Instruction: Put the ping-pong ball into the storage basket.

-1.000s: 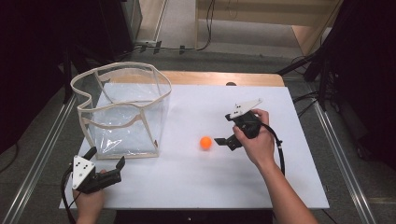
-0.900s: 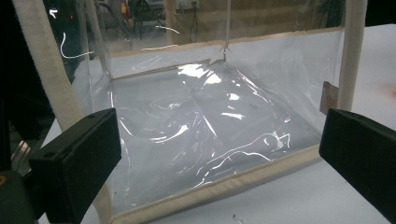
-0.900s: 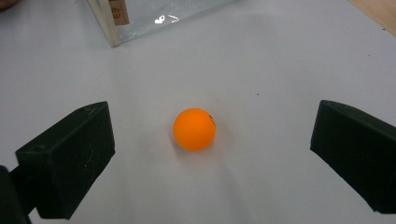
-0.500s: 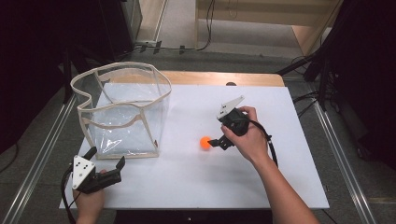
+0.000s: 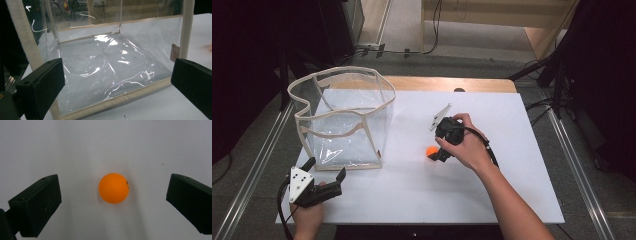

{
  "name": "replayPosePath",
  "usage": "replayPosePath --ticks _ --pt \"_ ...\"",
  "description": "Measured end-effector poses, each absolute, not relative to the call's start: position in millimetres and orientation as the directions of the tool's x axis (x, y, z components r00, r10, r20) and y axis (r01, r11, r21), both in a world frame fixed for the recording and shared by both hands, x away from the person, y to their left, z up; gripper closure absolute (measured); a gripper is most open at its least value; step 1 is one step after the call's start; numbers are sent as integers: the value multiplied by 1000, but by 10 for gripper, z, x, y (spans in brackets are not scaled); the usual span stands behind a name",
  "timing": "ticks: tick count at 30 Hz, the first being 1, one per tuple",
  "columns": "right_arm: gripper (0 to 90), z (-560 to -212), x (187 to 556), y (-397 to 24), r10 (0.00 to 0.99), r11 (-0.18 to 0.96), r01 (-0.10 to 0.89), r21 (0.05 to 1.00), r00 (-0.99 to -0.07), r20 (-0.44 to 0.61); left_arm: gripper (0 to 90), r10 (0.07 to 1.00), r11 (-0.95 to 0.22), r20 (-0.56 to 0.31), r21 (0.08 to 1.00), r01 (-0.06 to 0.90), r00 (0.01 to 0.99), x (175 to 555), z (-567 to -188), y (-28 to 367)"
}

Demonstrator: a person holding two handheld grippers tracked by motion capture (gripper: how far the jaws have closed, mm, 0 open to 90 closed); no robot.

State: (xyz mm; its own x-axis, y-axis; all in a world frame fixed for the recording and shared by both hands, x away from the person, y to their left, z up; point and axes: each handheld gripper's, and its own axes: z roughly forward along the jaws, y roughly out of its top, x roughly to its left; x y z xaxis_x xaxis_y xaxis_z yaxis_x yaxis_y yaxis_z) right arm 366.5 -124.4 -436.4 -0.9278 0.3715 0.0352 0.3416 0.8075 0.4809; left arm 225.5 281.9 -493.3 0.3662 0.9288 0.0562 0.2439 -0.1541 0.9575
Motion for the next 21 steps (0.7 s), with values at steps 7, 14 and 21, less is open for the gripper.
replayPosePath --ticks 7,14,21 --pt "0 -4469 3704 -1165 350 854 336 398 -936 41 0 929 -153 55 958 244 367 2255 -4931 2826" --pt "146 -4554 3689 -1079 315 892 297 340 -949 2 0 928 -156 58 957 244 367 2253 -4931 2823" --pt "201 -4630 3699 -1016 312 907 299 295 -950 5 0 927 -161 63 957 240 370 2253 -4935 2813"
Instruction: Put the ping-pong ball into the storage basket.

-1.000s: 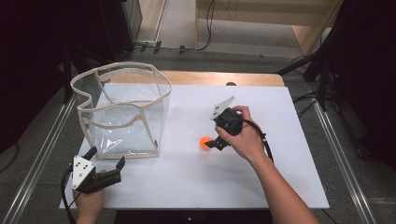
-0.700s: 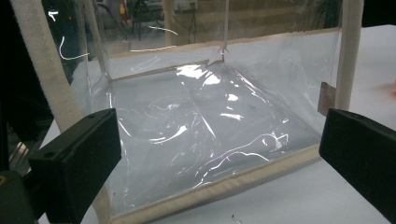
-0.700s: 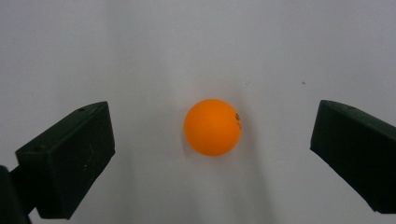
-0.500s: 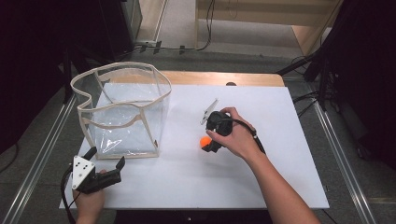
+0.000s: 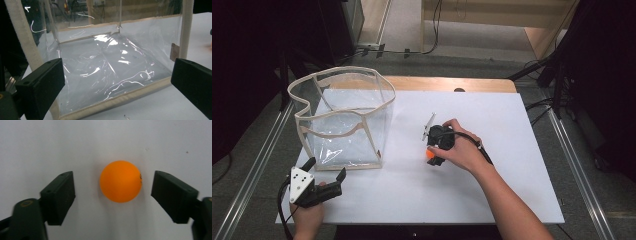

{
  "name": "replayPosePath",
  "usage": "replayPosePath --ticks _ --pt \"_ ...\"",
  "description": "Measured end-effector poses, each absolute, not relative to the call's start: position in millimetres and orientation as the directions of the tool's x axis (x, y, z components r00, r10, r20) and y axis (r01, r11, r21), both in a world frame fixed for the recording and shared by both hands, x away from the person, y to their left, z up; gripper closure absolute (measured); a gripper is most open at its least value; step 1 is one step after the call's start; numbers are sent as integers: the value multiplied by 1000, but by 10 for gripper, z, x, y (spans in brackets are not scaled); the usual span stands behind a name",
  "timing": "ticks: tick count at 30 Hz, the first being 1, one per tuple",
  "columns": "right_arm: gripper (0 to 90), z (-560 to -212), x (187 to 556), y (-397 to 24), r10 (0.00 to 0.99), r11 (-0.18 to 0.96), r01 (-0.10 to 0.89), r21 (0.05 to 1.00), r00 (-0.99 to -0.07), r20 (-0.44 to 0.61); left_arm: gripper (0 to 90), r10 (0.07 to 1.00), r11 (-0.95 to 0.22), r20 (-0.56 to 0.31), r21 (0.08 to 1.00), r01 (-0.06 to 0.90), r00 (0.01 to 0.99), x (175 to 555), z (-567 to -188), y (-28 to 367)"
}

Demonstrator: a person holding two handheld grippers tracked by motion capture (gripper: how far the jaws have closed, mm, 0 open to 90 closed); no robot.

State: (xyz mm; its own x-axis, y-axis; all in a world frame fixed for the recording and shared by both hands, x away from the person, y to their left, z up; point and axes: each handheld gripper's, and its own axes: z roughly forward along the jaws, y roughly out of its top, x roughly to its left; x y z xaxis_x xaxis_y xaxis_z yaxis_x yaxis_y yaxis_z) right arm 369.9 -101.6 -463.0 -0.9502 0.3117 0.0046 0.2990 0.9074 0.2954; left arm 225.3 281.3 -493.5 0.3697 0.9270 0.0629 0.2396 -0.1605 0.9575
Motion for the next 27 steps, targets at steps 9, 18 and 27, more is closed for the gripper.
replayPosePath --ticks 9,18,27 --pt "340 -4684 3746 -983 335 909 322 265 -942 -5 0 928 -158 60 958 241 368 2253 -4933 2819" --pt "393 -4740 3770 -931 326 917 312 250 -945 -17 0 928 -156 59 958 241 368 2253 -4933 2821" --pt "475 -4767 3762 -887 334 917 321 235 -942 -19 0 927 -158 59 958 241 370 2252 -4933 2819"
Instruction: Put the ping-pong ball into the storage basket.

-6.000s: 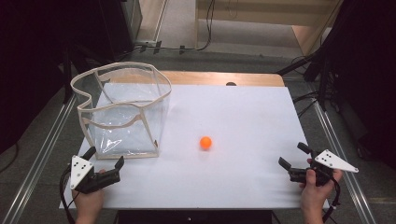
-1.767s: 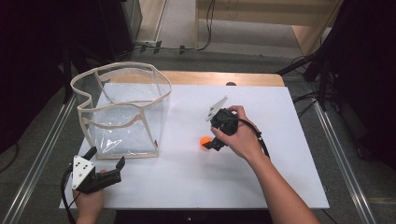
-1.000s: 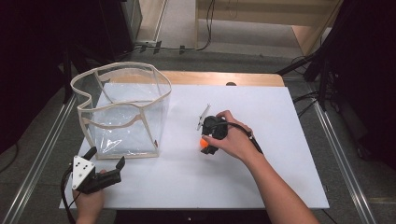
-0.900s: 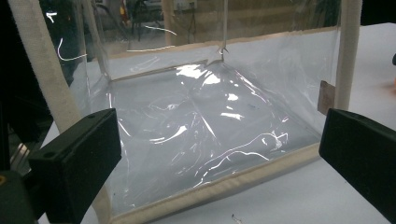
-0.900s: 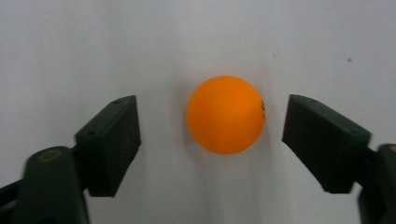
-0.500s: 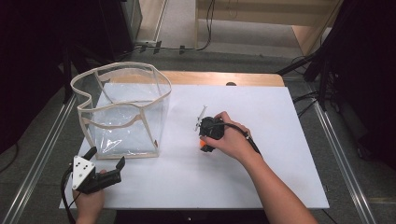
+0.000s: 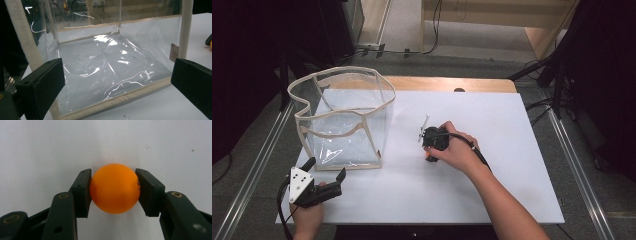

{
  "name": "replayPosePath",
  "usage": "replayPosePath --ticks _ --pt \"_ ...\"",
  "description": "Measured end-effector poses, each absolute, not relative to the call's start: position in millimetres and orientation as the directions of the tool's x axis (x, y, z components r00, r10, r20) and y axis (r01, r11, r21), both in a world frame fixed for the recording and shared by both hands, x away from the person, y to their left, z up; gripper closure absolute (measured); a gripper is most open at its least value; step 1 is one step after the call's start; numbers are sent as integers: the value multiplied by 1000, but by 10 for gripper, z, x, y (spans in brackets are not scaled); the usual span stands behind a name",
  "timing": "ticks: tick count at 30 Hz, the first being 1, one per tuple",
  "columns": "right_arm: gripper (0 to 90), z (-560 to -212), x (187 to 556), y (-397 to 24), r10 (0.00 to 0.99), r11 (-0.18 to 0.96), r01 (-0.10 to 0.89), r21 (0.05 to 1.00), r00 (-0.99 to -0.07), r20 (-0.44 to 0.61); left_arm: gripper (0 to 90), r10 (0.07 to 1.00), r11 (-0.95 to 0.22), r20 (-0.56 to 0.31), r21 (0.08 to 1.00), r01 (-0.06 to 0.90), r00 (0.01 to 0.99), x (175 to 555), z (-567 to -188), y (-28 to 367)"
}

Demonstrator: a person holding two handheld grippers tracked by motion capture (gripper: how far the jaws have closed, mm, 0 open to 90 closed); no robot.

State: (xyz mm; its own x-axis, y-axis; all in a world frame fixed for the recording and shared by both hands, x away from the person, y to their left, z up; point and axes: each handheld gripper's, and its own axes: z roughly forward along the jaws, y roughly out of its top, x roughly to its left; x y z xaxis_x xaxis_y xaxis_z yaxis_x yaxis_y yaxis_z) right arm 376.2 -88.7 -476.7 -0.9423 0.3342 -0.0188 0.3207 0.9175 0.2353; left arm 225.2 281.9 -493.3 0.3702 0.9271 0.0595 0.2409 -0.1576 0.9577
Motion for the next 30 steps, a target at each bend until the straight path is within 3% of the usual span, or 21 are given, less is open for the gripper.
replayPosePath --ticks 30 --pt "476 -4422 3815 -742 270 928 272 254 -962 41 0 925 -156 57 959 237 377 2251 -4931 2826"
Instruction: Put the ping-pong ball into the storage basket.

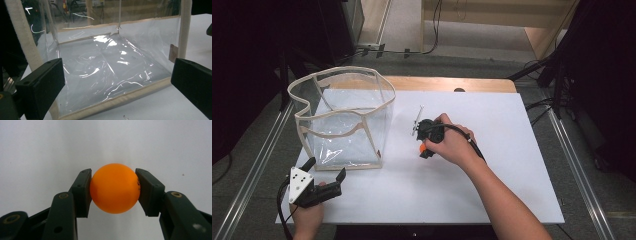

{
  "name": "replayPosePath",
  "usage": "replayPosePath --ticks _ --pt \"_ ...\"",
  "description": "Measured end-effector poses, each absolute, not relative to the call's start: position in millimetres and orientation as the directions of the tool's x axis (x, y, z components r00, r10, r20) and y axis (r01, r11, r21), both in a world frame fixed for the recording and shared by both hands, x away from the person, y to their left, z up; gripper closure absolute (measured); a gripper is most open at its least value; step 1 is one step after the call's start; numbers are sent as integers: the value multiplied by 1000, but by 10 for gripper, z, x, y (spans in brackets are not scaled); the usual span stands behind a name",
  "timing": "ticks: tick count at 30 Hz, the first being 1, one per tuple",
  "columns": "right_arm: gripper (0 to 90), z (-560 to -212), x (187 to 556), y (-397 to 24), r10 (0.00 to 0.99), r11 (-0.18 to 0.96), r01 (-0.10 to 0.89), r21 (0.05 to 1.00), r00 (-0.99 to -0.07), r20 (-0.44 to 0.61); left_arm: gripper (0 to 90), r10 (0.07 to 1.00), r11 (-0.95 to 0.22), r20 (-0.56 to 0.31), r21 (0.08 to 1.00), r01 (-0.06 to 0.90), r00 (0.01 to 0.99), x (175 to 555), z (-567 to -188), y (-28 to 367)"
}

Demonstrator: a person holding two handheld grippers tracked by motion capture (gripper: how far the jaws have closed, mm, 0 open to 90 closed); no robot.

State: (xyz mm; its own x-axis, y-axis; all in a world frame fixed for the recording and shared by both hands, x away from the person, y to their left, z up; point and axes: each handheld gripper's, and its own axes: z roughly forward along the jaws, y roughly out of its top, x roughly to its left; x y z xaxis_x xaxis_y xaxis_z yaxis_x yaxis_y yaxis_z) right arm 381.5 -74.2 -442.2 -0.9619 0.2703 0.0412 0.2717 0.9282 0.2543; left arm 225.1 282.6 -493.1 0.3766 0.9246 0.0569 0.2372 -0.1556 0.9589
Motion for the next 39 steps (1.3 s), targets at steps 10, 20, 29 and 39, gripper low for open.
replayPosePath --ticks 10,20,29,39 --pt "476 -4295 3855 -643 250 932 255 256 -967 52 0 924 -155 56 959 236 379 2249 -4931 2825" --pt "476 -4173 3901 -547 229 935 234 266 -972 49 0 923 -159 60 959 235 381 2248 -4932 2822" --pt "476 -4008 3923 -486 229 933 234 275 -972 49 0 922 -162 63 958 235 381 2247 -4933 2814" --pt "476 -3870 3956 -432 211 932 215 292 -976 47 0 922 -161 62 959 234 382 2247 -4933 2816"
